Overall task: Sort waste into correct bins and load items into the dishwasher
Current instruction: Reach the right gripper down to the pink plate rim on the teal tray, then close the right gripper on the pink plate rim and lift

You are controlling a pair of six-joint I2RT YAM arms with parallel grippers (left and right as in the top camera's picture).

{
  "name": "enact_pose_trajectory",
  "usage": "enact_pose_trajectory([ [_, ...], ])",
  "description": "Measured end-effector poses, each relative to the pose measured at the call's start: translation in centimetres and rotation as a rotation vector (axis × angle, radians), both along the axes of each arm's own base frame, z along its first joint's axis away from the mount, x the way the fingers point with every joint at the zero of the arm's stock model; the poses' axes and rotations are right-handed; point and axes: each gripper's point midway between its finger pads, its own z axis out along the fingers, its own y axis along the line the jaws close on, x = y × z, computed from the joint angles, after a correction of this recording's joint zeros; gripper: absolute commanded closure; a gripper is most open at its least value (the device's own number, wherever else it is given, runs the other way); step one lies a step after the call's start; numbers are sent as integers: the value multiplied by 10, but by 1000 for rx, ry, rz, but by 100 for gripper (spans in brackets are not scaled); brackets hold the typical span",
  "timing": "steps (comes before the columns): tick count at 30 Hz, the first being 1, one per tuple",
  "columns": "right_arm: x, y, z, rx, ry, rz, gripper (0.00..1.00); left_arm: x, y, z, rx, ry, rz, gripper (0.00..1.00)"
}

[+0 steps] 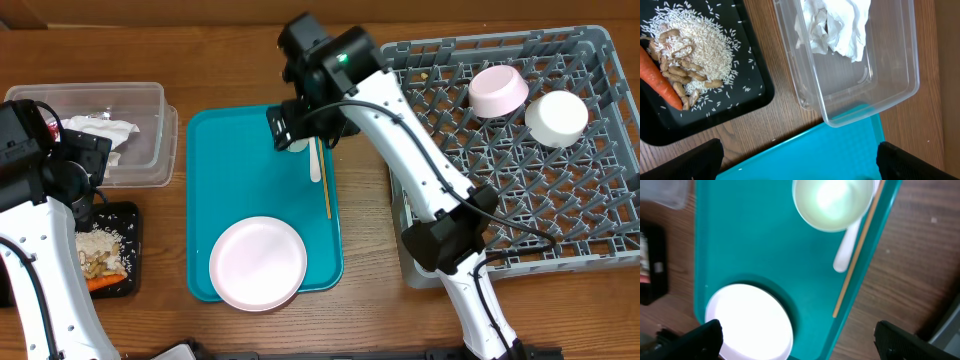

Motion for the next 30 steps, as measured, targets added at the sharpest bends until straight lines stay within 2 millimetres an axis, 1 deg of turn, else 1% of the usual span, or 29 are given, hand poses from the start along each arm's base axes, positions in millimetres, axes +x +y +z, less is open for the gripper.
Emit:
enact_pose_trajectory([
  [3, -7, -1, -13, -39, 34, 4, 0, 0, 0, 0, 0, 0, 0, 0],
  [5, -13, -4, -16, -58, 47, 8, 0, 0, 0, 0, 0, 0, 0, 0],
  [7, -23, -6, -14, -70, 58, 18, 0, 0, 0, 0, 0, 0, 0, 0],
  [10, -50, -11, -3, -86, 75, 50, 0, 0, 0, 0, 0, 0, 0, 0],
  [11, -55, -12, -2, -88, 81, 55, 0, 0, 0, 0, 0, 0, 0, 0],
  [13, -76, -14, 0, -97, 114, 80, 0, 0, 0, 0, 0, 0, 0, 0],
  [14, -83, -13, -3, -99, 128, 90, 0, 0, 0, 0, 0, 0, 0, 0],
  [15, -88, -12, -8, -107, 144, 99, 1, 0, 0, 0, 0, 0, 0, 0],
  [17, -99, -11, -29, -133, 191, 115, 10, 0, 0, 0, 0, 0, 0, 0],
  [18, -102, -11, -35, -139, 203, 120, 15, 0, 0, 0, 0, 0, 0, 0],
  [20, -108, -10, -53, -150, 236, 125, 18, 0, 0, 0, 0, 0, 0, 0],
  [21, -111, -9, -60, -149, 250, 129, 19, 0, 0, 0, 0, 0, 0, 0],
  [24, -119, -5, -77, -128, 289, 134, 25, 0, 0, 0, 0, 0, 0, 0],
  [26, -124, -4, -87, -115, 315, 134, 30, 0, 0, 0, 0, 0, 0, 0],
  [29, -128, 1, -105, -85, 335, 135, 40, 0, 0, 0, 0, 0, 0, 0],
  [30, -129, 3, -111, -69, 341, 135, 42, 0, 0, 0, 0, 0, 0, 0],
])
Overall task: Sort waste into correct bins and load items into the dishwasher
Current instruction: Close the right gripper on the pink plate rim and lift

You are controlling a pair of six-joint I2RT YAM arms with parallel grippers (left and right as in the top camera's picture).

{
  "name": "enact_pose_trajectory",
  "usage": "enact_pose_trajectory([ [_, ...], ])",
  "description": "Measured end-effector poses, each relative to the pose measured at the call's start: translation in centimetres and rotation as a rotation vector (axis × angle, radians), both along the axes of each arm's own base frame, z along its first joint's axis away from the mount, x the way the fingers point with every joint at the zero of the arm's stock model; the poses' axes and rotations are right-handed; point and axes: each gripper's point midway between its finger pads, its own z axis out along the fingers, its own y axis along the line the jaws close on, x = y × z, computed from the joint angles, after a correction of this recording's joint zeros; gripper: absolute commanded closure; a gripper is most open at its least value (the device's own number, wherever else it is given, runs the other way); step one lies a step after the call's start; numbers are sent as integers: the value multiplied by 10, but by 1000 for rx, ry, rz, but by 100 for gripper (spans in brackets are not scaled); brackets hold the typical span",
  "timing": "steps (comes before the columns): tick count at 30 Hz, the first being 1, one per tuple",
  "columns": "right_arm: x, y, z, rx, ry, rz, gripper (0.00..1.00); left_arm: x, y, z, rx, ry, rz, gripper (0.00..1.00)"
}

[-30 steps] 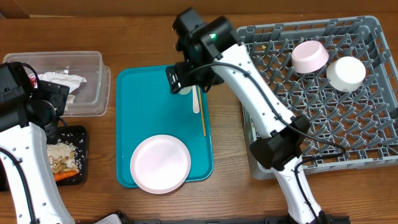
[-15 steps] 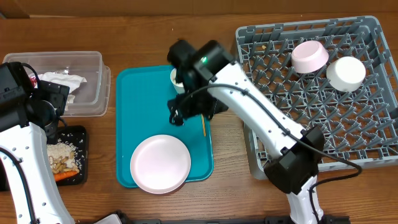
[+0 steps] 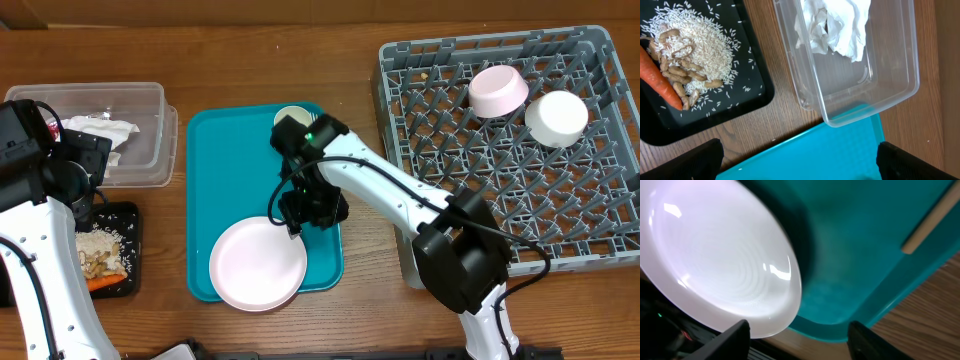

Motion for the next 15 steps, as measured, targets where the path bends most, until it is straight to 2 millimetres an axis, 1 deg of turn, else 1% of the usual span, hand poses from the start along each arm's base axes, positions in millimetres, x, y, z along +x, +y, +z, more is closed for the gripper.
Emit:
enact_pose_trajectory([
  [3, -8, 5, -17, 43, 36, -6, 44, 0, 0, 0, 0, 0, 0, 0],
  [5, -15, 3, -28, 46, 67, -17, 46, 0, 0, 0, 0, 0, 0, 0],
  [8, -25, -1, -38, 36, 105, -38, 53, 0, 0, 0, 0, 0, 0, 0],
  [11, -26, 0, -42, 43, 112, -55, 60, 0, 0, 0, 0, 0, 0, 0],
  [15, -23, 5, -43, 58, 107, -81, 67, 0, 0, 0, 0, 0, 0, 0],
])
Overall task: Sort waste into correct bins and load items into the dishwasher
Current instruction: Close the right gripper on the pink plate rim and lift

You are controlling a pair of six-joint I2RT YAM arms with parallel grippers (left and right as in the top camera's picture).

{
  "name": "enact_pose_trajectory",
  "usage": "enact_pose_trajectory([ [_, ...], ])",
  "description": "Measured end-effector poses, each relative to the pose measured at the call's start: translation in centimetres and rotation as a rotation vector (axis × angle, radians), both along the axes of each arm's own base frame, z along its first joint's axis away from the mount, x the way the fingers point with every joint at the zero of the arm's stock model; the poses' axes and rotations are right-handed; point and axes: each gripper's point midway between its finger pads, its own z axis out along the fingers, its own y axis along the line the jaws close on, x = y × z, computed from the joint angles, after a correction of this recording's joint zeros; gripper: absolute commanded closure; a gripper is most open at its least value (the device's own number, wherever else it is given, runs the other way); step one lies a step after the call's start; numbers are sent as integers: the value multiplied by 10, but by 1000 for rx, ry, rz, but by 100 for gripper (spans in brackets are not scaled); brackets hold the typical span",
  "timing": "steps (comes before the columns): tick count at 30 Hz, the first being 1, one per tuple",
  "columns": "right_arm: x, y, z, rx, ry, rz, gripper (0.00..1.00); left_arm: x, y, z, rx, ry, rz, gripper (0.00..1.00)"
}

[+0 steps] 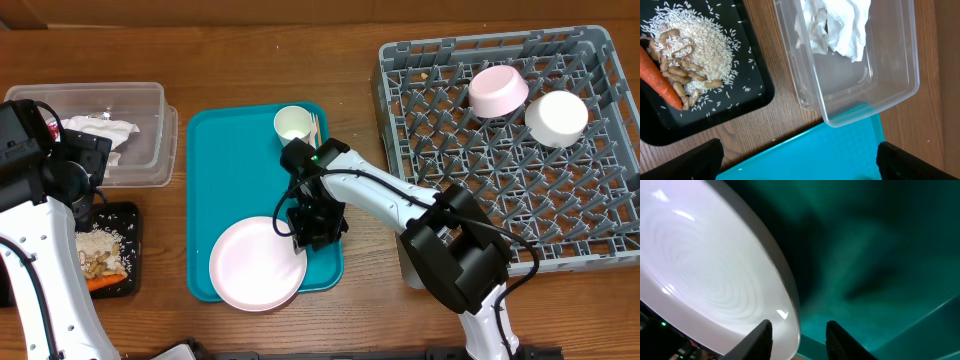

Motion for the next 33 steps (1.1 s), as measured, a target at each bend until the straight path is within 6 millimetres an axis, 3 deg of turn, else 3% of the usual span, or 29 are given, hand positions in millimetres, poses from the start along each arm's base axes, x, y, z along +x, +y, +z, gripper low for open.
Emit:
enact_pose_trajectory([
  [5, -1, 3, -1, -4, 1, -15, 73, 0, 0, 0, 0, 0, 0, 0],
  [14, -14, 15, -3, -29, -21, -1, 75, 0, 0, 0, 0, 0, 0, 0],
  [21, -12, 12, -5, -57, -37, -11, 96, 0, 0, 0, 0, 0, 0, 0],
  [27, -9, 8, -5, -68, -31, -30, 96, 0, 0, 0, 0, 0, 0, 0],
  [33, -4, -11, -4, -106, 8, -57, 96, 0, 0, 0, 0, 0, 0, 0],
])
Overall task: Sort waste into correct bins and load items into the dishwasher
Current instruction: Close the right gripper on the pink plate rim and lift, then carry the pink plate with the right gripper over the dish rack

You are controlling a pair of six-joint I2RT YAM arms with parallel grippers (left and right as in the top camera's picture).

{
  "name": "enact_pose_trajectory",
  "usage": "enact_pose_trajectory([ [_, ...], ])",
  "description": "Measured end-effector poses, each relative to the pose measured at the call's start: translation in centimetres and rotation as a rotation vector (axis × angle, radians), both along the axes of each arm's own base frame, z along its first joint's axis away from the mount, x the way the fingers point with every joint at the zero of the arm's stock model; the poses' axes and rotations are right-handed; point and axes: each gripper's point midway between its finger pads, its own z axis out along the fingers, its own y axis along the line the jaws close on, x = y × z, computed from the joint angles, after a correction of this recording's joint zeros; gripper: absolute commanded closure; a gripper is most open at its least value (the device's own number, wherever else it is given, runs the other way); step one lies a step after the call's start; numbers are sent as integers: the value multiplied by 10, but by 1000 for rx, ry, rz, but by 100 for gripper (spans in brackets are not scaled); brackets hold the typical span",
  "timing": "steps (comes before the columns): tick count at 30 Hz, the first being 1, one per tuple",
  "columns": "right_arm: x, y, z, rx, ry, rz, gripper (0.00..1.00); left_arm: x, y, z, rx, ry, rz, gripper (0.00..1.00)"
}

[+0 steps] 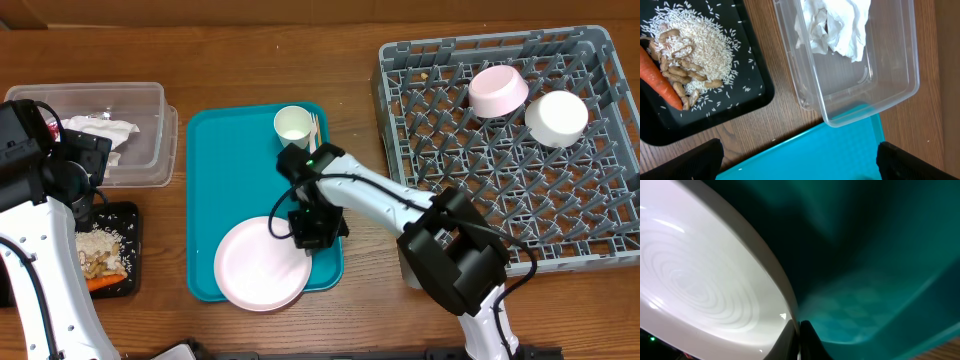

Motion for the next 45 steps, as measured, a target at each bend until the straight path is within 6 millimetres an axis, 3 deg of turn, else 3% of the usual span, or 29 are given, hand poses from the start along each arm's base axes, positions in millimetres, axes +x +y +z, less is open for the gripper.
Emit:
enact_pose_trajectory([
  [6, 27, -16, 19, 36, -41, -44, 96, 0, 0, 0, 0, 0, 0, 0],
  [10, 50, -25, 64, 114, -143, -78, 96, 0, 0, 0, 0, 0, 0, 0],
  [12, 67, -40, 109, 161, -247, -118, 96, 0, 0, 0, 0, 0, -1, 0],
  [16, 97, -93, 172, 144, -471, -223, 96, 0, 0, 0, 0, 0, -1, 0],
  [21, 134, -183, 216, -14, -730, -415, 96, 0, 0, 0, 0, 0, -1, 0],
  [25, 164, -245, 230, -176, -879, -543, 96, 0, 0, 0, 0, 0, -1, 0],
  [30, 191, -299, 248, -363, -1041, -654, 96, 0, 0, 0, 0, 0, -1, 0],
  [38, 216, -335, 257, -586, -1171, -718, 96, 0, 0, 0, 0, 0, -1, 0],
  [45, 245, -354, 227, -773, -1184, -722, 96, 0, 0, 0, 0, 0, -1, 0],
])
